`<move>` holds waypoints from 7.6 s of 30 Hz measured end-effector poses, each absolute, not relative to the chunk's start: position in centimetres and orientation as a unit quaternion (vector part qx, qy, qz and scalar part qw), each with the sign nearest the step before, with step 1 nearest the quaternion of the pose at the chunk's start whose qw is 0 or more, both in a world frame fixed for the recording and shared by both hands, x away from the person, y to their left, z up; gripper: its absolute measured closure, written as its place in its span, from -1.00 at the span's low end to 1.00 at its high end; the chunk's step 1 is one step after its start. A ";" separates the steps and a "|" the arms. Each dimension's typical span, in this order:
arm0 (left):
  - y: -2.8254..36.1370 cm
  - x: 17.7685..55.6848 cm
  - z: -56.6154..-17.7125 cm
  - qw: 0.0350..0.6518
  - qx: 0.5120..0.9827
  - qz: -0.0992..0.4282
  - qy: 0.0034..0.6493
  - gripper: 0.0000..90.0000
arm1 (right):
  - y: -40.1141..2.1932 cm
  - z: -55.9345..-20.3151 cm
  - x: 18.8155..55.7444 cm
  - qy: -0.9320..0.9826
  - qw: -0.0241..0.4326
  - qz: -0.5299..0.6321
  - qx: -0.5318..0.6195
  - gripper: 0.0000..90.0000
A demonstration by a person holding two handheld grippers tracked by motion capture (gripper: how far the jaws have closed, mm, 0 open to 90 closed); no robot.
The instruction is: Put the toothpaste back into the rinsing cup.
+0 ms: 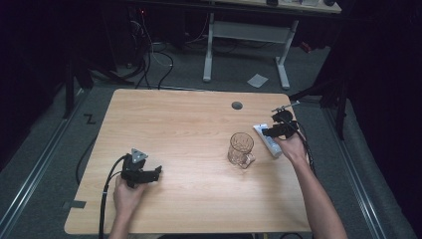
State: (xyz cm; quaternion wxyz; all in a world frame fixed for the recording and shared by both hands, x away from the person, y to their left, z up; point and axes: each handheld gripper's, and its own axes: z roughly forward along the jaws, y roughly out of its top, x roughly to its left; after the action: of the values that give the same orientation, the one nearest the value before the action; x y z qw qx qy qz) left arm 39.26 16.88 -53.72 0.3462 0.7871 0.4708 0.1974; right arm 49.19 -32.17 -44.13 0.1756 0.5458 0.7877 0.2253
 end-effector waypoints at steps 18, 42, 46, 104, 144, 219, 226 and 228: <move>16.9 39.3 -53.7 0.347 0.786 0.198 0.472 -0.60 | -32.7 -48.4 52.2 0.792 0.137 0.167 0.572 -0.15; 16.9 39.3 -53.7 0.347 0.786 0.198 0.472 -0.60 | -32.2 -49.4 54.7 0.798 0.095 0.116 0.584 0.11; 16.9 39.3 -53.7 0.346 0.786 0.198 0.472 -0.60 | -32.2 -49.0 54.5 0.801 0.096 0.118 0.579 0.33; 16.9 39.3 -53.7 0.346 0.786 0.198 0.472 -0.60 | -32.7 -39.7 41.9 0.788 0.155 0.331 0.495 0.47; 16.9 39.3 -53.7 0.347 0.786 0.198 0.472 -0.60 | -27.0 -38.0 40.0 0.775 0.180 0.446 0.410 0.46; 16.9 39.3 -53.7 0.347 0.785 0.199 0.473 -0.60 | -23.2 -41.3 45.5 0.797 0.178 0.409 0.408 0.43; 16.9 39.3 -53.7 0.347 0.786 0.199 0.473 -0.60 | -23.3 -41.5 45.2 0.798 0.180 0.408 0.405 0.42; 16.9 39.3 -53.7 0.347 0.786 0.199 0.472 -0.60 | -23.4 -41.7 45.1 0.798 0.178 0.407 0.407 0.42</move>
State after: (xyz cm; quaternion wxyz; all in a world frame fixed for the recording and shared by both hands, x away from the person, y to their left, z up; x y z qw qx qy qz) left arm 39.26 16.86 -53.72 0.3465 0.7857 0.4724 0.1986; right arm 45.06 -23.40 -41.66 0.1780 0.4074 0.7981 0.4067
